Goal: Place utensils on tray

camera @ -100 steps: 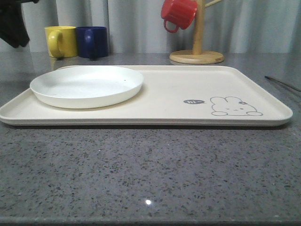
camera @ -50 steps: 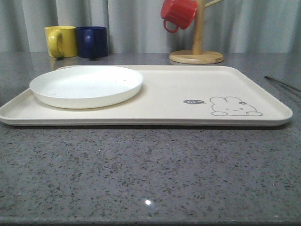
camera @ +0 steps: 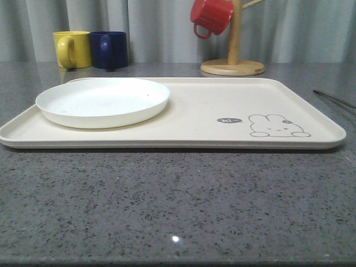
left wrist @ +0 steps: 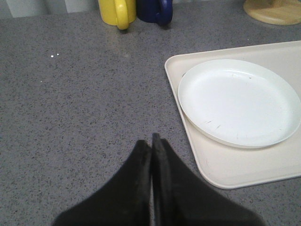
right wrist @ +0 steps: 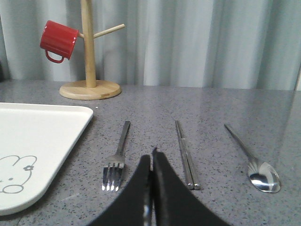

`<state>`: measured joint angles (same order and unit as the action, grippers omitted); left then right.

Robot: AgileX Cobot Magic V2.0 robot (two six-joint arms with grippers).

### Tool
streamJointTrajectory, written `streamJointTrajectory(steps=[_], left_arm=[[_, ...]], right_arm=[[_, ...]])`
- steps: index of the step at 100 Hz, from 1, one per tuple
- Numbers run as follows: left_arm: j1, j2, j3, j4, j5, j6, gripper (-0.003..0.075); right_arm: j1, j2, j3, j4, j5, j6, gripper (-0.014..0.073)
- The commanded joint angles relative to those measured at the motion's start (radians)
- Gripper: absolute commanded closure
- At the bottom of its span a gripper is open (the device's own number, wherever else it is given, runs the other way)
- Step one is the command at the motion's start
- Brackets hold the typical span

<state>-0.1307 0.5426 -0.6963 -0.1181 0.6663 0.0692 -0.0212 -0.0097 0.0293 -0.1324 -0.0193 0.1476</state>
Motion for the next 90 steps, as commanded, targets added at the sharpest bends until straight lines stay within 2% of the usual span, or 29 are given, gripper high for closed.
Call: streamJointTrajectory(steps=[1,23,39,60,82,90], left_arm=[[-0.004,-0.076,0.013,-0.004,-0.066,-0.011,0.0739],[-0.004,-0.224,0.075,-0.004,-0.056,-0.011,0.0739],[-0.004,-0.249,0.092,-0.002,-0.045,-0.011,0.0739],[-0.004,-0.249,0.092,-0.002,-0.045,-0.011,0.0739],[-0.004,-0.249,0.092,-0.002,-0.047,-0.011,0.0739],[-0.004,-0.249,0.092,-0.002,-0.047,-0.011,0.0739]], right_arm=[[-0.004,-0.02,-0.002,-0.013,-0.1,-0.002,0.0662],[-0.004,-0.02,-0.002,-0.013,-0.099,-0.002,0.0662],[-0.004,-0.019,-0.02,-0.025,-0.103,-0.002,0.0662],[-0.003,0.078,-0.181,-0.076,0.168,-0.002,0.0661],[-0.003,0.359,-0.379,-0.075,0.391,-0.002,0.0659],[-0.002,0.475,-0.465,-0.073,0.446,-0.002,0.0615]])
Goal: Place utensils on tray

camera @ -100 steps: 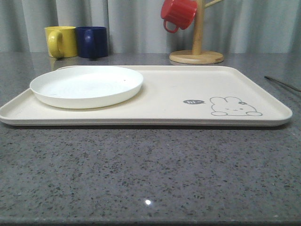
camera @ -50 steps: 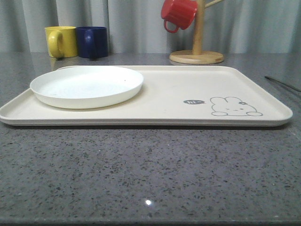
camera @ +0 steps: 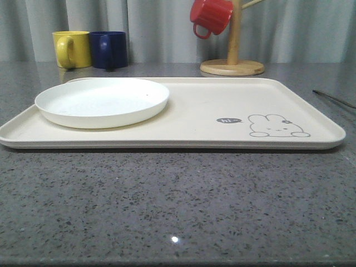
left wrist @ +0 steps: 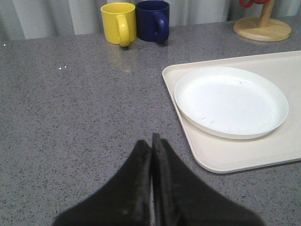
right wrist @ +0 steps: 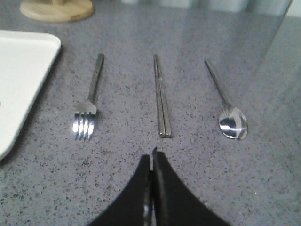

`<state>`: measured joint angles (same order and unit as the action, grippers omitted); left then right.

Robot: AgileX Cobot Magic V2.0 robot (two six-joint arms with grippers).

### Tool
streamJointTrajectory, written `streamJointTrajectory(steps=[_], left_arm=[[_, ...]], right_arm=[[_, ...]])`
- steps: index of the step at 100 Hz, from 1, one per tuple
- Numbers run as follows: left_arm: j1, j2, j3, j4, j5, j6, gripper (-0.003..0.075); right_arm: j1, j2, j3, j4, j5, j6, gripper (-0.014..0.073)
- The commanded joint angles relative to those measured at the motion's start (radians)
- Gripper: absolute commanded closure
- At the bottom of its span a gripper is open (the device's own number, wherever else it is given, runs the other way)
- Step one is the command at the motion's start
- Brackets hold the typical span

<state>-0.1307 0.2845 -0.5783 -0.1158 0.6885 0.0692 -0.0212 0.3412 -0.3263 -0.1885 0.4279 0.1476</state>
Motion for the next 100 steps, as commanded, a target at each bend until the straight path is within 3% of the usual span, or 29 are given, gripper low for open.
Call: streamJointTrajectory(steps=[1,21,28,40,69,100], left_arm=[[-0.004,0.009,-0.026,-0.004,-0.069,-0.011,0.0739],[-0.004,0.009,-0.026,-0.004,-0.069,-0.011,0.0739],[-0.004,0.009,-0.026,-0.004,-0.069,-0.011,0.0739],[-0.004,0.009,-0.026,-0.006,-0.069,-0.011,0.0739],[-0.004,0.009,-0.026,-0.006,-0.07,-0.011,0.0739],[-0.004,0.009,-0.026,-0.006,-0.07,-0.011,0.0739]], right_arm=[[-0.002,0.145,-0.116,-0.014,0.005,-0.002,0.0608],[-0.002,0.414,-0.331,0.061,0.126,-0.002,0.0246],[-0.002,0.496,-0.404,0.1,0.165,-0.002,0.0178],[0.023,0.639,-0.533,0.165,0.254,-0.002,0.017],[0.122,0.993,-0.82,0.178,0.484,-0.002,0.0171],[0.125,1.269,-1.035,0.189,0.591,-0.002,0.0171]])
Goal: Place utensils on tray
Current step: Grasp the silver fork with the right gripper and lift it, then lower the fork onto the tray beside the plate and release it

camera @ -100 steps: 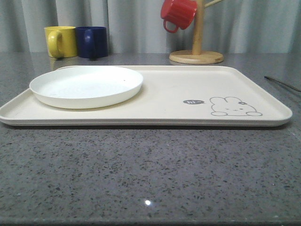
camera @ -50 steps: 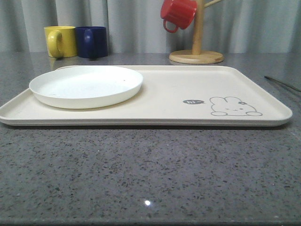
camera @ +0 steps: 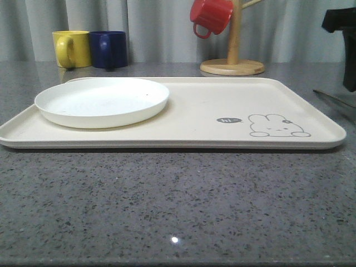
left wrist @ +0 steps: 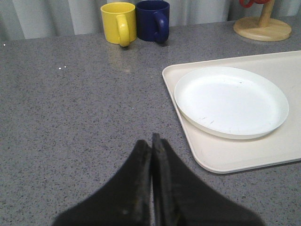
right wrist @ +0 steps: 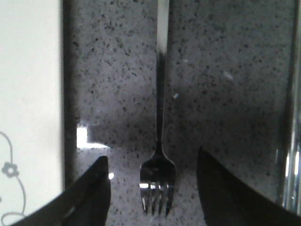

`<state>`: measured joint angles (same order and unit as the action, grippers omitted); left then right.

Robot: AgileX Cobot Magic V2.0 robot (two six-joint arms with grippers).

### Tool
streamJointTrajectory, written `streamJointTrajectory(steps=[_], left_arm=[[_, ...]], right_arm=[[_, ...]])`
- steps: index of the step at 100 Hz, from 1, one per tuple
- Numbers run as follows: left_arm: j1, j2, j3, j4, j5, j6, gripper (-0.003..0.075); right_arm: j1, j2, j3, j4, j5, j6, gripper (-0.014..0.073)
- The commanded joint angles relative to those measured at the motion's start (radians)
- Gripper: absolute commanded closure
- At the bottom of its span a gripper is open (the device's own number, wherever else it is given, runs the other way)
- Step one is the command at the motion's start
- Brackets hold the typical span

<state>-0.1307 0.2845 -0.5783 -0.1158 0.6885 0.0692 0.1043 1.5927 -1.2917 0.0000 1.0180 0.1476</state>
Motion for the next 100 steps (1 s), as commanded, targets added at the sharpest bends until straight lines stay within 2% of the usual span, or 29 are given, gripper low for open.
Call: streamJointTrajectory(steps=[1,13,20,29,30,46,76,100], left_arm=[[-0.004,0.009,-0.026,-0.006,-0.07,-0.011,0.0739],[-0.004,0.009,-0.026,-0.006,-0.07,-0.011,0.0739],[-0.004,0.009,-0.026,-0.006,-0.07,-0.011,0.0739],[-0.004,0.009,-0.026,-0.006,-0.07,-0.011,0.0739],[-0.004,0.009,-0.026,-0.006,-0.07,-0.011,0.0739],[-0.004,0.009,-0.026,-0.006,-0.07,-0.011,0.0739],[-0.004,0.009,-0.026,-0.006,-0.07,-0.011,0.0739],[-0.004,0.009,-0.026,-0.006,-0.07,-0.011,0.0739]], right_arm=[[-0.001,0.027,-0.073,0.0,0.002,-0.002,0.0171],[-0.001,0.094,-0.12,0.0,0.019,-0.002,0.0186],[-0.001,0.12,-0.141,0.0,0.026,-0.002,0.0244],[-0.001,0.132,-0.15,0.0,0.031,-0.001,0.0389],[-0.001,0.132,-0.15,0.0,0.033,-0.001,0.0428],[-0.001,0.132,-0.15,0.0,0.045,-0.001,0.067],[0.038,0.062,-0.229,0.0,0.074,-0.002,0.0661],[0.188,0.059,-0.309,0.0,0.114,0.006,0.0655]])
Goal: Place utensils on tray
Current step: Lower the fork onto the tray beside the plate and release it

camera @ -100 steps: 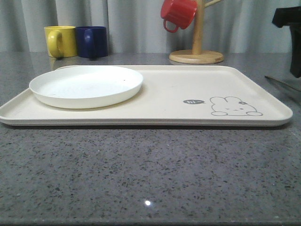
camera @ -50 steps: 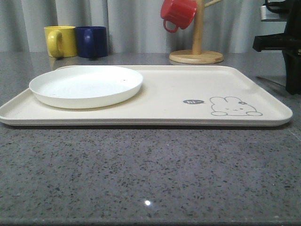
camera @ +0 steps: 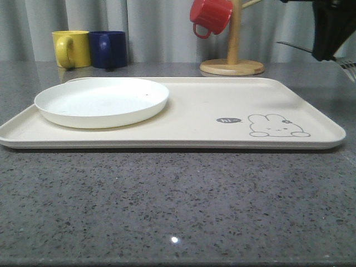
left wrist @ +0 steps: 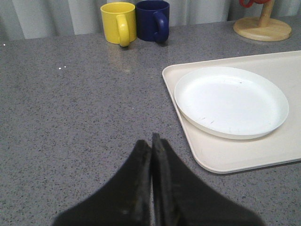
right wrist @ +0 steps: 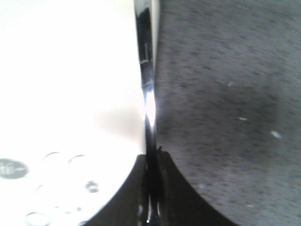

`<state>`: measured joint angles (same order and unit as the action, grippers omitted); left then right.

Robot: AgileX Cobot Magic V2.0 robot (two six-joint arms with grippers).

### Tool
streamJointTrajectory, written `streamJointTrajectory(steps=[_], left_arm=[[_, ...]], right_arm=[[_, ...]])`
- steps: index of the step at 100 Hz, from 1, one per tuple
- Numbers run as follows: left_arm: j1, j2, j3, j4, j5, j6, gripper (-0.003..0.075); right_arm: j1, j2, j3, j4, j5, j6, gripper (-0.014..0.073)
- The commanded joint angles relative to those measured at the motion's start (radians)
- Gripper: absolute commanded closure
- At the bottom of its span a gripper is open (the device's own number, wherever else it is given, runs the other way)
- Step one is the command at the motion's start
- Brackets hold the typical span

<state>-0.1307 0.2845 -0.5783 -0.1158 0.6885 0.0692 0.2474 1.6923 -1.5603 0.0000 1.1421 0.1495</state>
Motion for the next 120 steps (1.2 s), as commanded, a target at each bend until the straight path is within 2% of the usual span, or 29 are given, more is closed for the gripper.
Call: streamJointTrajectory(steps=[1,29,41,60,78,87,102,109,120], left_arm=[[-0.004,0.009,-0.026,-0.006,-0.07,-0.011,0.0739],[-0.004,0.009,-0.026,-0.006,-0.07,-0.011,0.0739],[-0.004,0.009,-0.026,-0.006,-0.07,-0.011,0.0739],[-0.004,0.009,-0.026,-0.006,-0.07,-0.011,0.0739],[-0.004,0.009,-0.026,-0.006,-0.07,-0.011,0.0739],[-0.004,0.009,-0.026,-0.006,-0.07,-0.011,0.0739],[-0.004,0.009,-0.026,-0.006,-0.07,-0.011,0.0739],[-0.004,0.009,-0.026,-0.006,-0.07,-0.011,0.0739],[-0.004,0.009,-0.026,-0.006,-0.07,-0.011,0.0739]], right_arm=[[0.05,-0.041,-0.041,0.0,-0.013,0.011,0.0654],[0.218,0.055,-0.05,0.007,-0.041,0.228,0.0653],[0.269,0.092,-0.05,0.022,-0.099,0.306,0.0653],[0.288,0.132,-0.05,0.043,-0.164,0.403,0.0653],[0.288,0.139,-0.05,0.043,-0.193,0.43,0.0641],[0.288,0.139,-0.05,0.043,-0.199,0.434,0.0568],[0.288,0.139,-0.05,0.043,-0.206,0.442,0.033],[0.288,0.139,-0.05,0.043,-0.21,0.442,0.0249],[0.288,0.133,-0.05,0.041,-0.214,0.442,0.0218]])
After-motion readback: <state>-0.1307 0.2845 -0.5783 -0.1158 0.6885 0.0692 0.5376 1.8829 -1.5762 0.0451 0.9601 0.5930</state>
